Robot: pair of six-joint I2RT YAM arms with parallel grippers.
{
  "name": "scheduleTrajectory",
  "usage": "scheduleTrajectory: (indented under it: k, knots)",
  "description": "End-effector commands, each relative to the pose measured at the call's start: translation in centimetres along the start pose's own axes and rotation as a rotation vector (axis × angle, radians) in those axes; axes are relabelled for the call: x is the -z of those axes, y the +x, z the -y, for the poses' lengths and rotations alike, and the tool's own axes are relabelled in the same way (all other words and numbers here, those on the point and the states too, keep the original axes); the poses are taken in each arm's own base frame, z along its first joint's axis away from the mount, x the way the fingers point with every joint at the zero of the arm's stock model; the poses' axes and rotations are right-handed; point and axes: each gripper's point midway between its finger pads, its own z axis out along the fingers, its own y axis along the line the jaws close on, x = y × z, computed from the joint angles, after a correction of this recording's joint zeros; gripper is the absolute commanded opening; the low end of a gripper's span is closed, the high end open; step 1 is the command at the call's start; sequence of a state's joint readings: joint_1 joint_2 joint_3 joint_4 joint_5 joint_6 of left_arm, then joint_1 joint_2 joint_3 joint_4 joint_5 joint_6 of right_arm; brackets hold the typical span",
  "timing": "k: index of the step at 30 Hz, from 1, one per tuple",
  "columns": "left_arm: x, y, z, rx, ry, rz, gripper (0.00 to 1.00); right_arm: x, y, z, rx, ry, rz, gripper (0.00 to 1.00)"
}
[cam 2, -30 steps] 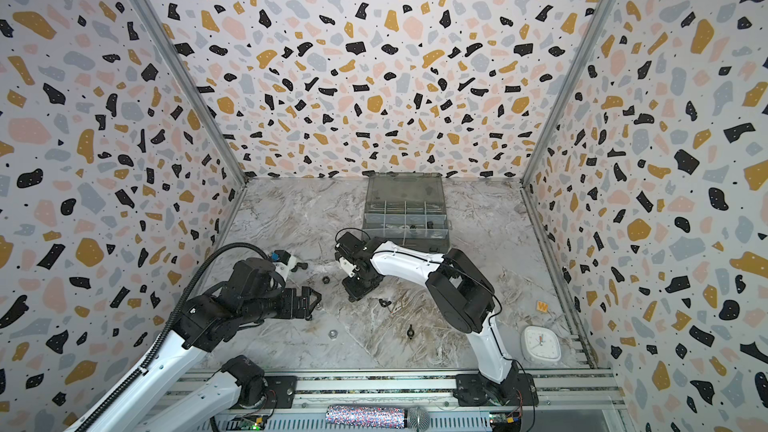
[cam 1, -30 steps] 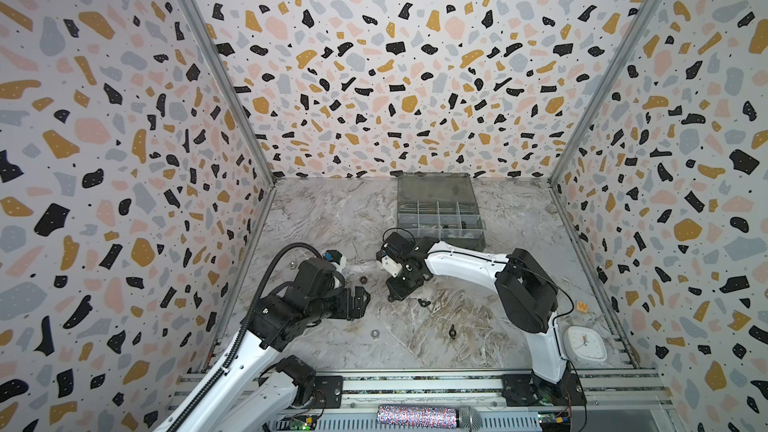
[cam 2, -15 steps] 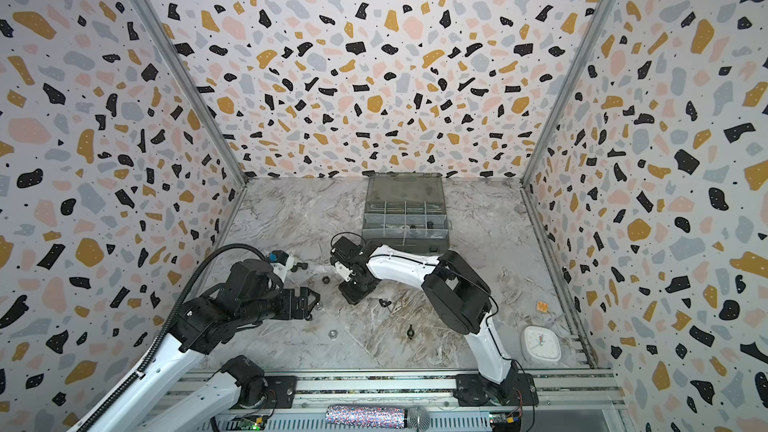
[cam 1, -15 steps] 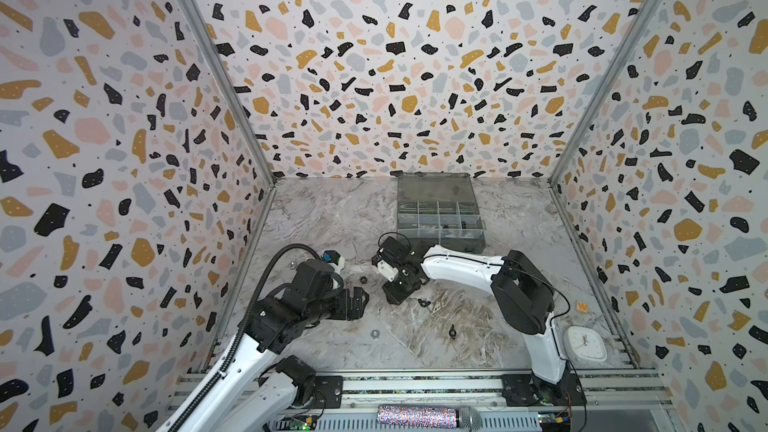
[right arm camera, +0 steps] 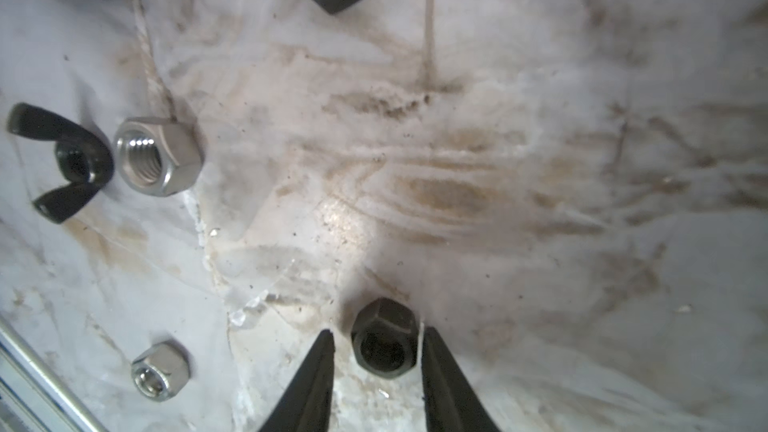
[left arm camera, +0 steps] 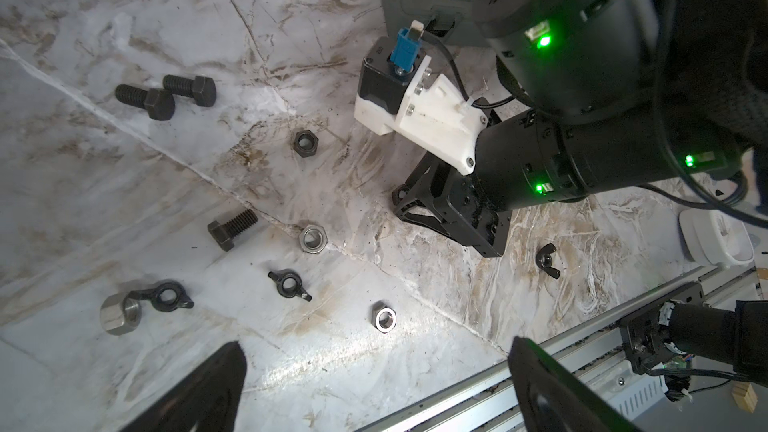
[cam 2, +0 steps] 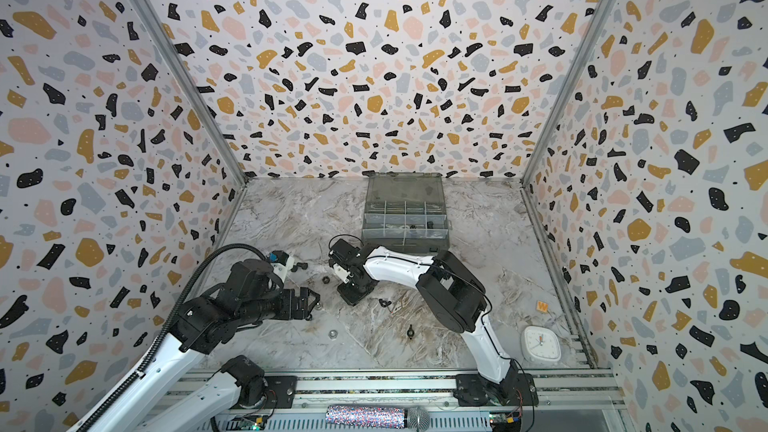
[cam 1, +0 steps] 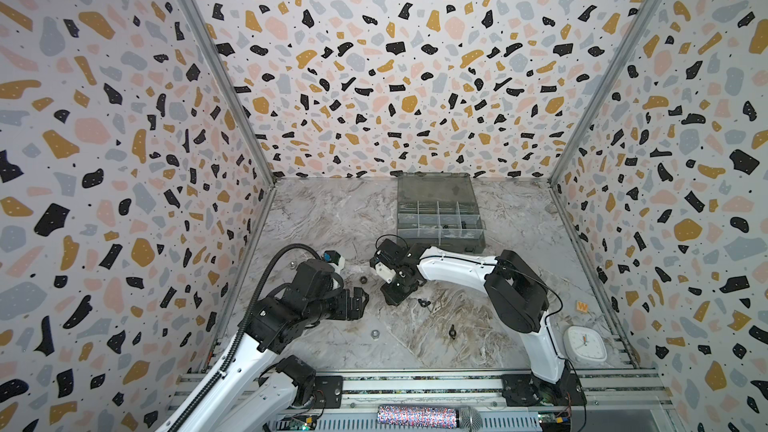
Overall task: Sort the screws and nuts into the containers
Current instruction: 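Close the right gripper on the black hex nut and lift it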
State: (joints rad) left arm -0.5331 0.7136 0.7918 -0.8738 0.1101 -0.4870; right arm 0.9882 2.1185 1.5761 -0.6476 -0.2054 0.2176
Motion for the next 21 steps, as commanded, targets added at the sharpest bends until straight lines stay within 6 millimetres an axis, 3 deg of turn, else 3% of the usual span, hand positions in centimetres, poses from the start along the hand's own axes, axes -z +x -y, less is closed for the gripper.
scheduleTrajectory:
  k: [1,7,15,21]
  knots:
    - [0.5,-0.4,0.1,-0.021,-0.009,0.012,1.00,-0.8,0.3,0.5,0.008,0.035,-0.035,0.36]
    - [0.4,-0.5,0.0,-0.030,-0.011,0.007,1.00,-1.2,0.9,1.0,0.006,0.060,-0.067,0.22]
    - [-0.5,-0.7,0.3,-0.054,-0.003,-0.007,1.00,-0.7,1.9,1.2,0.016,0.072,-0.087,0.30]
    - [-0.9,-1.2,0.6,-0.065,0.002,-0.008,1.00,-0.5,2.2,1.9,0.015,0.099,-0.091,0.14]
